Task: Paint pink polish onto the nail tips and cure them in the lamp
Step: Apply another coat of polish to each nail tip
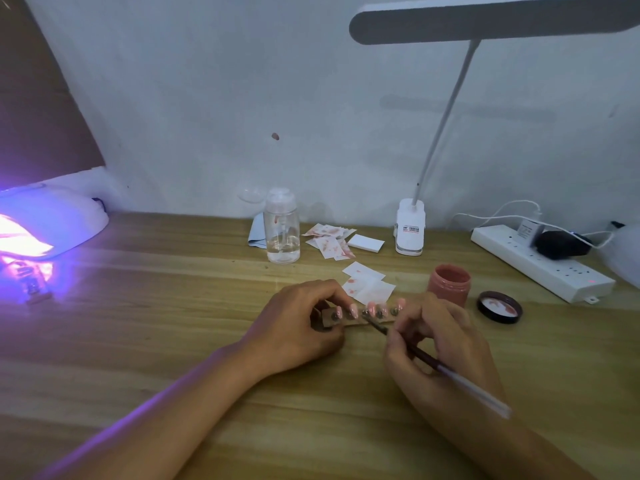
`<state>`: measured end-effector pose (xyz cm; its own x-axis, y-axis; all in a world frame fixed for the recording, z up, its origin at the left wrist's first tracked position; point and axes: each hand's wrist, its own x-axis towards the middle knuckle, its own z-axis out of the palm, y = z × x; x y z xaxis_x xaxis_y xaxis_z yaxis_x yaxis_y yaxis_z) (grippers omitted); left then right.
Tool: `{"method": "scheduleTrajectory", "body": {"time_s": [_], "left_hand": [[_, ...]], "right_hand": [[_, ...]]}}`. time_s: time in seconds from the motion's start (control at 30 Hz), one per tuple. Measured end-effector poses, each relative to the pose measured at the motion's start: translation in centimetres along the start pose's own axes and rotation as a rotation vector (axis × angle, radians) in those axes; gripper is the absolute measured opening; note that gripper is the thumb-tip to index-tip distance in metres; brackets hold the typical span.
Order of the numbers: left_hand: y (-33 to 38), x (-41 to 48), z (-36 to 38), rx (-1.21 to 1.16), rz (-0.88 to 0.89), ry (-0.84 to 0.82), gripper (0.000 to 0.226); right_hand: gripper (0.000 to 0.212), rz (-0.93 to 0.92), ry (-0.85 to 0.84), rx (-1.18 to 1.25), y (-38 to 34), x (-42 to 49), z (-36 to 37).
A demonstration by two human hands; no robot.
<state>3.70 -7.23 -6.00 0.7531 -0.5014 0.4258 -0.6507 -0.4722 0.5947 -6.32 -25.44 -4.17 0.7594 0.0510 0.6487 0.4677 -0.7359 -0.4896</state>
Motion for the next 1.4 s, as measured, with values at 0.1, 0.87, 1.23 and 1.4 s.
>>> {"method": "scheduleTrajectory", "body": {"time_s": [0.1, 0.87, 1.23, 1.4], "left_hand": [[0.0, 0.0, 0.0, -0.007, -0.011, 0.004, 0.028], [-0.1, 0.1, 0.1, -0.006, 0.021, -0.001, 0.029], [-0.7, 0.2, 0.1, 0.039, -0.01, -0.012, 0.027], [-0.9, 0.2, 0.1, 0.041, -0.024, -0.014, 0.031]], "right_hand": [[0.017, -0.007, -0.042, -0.017, 0.1, 0.1, 0.2], [0.01, -0.03, -0.018, -0.042, -0.2, -0.2, -0.3], [0.021, 0.151, 0.115, 0.021, 0.9, 0.3, -0.9], [0.018, 0.117, 0.06, 0.0, 0.8, 0.4, -0.9]]}}
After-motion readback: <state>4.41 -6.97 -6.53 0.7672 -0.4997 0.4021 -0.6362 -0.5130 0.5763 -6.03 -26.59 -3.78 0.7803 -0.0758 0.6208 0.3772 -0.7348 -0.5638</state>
